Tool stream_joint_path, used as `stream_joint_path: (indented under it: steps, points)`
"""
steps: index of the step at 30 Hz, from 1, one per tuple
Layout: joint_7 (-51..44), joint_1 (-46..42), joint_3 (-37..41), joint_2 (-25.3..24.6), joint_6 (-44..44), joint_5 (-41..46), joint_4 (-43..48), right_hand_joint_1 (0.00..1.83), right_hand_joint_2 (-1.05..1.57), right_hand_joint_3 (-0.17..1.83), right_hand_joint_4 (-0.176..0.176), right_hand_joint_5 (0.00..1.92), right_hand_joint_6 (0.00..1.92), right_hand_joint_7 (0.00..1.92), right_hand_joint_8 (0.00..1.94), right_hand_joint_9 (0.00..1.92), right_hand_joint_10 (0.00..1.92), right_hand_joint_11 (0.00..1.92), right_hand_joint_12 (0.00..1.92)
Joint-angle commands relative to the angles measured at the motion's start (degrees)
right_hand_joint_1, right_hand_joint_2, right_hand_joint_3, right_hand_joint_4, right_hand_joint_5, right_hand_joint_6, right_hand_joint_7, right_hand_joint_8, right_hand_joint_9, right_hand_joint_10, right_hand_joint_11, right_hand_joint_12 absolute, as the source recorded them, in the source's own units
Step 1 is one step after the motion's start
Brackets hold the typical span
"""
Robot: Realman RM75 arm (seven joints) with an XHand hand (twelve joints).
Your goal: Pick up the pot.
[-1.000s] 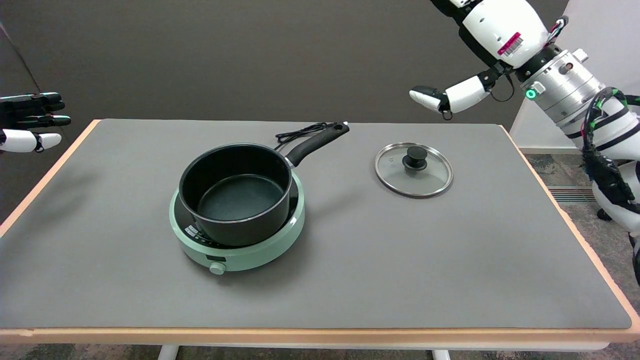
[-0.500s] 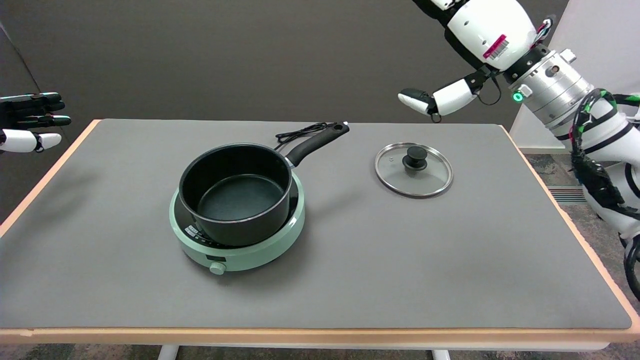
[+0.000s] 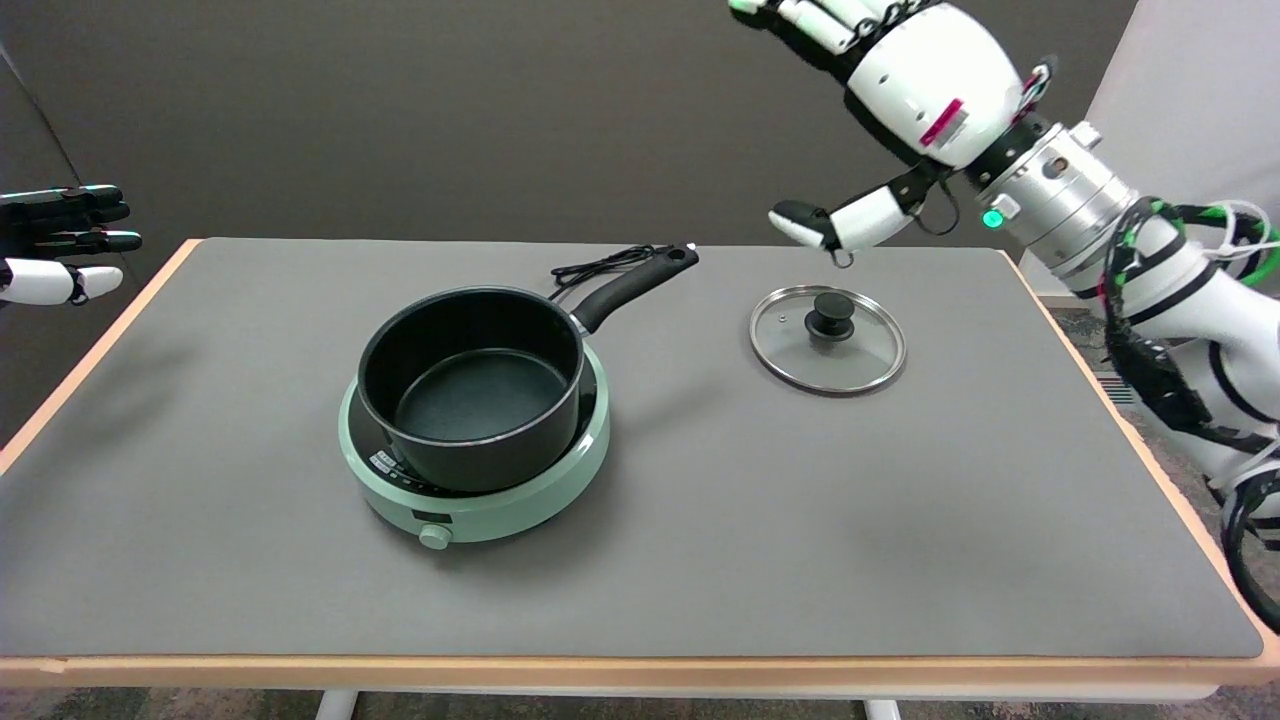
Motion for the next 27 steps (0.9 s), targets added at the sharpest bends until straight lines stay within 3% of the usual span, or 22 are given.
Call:
stream_joint_path:
  steps: [1,13,27]
  points:
    - [-3.9,0.8,-7.4,-3.9,-1.2,-6.0,0.3,0.83,0.37,0.89,0.003,0.17,0.2,0.09,0.18,0.0,0.13,0.02,0.44]
    - [-3.5,5.9,-15.4,-3.7,-3.7,-9.9,-3.6,0.83,0.37,0.92,0.005,0.19,0.15,0.12,0.15,0.01,0.18,0.04,0.45]
    - [-3.8,6.6,-15.7,-3.7,-4.5,-11.1,-3.8,0.83,0.37,0.92,0.009,0.19,0.15,0.12,0.15,0.02,0.18,0.05,0.46]
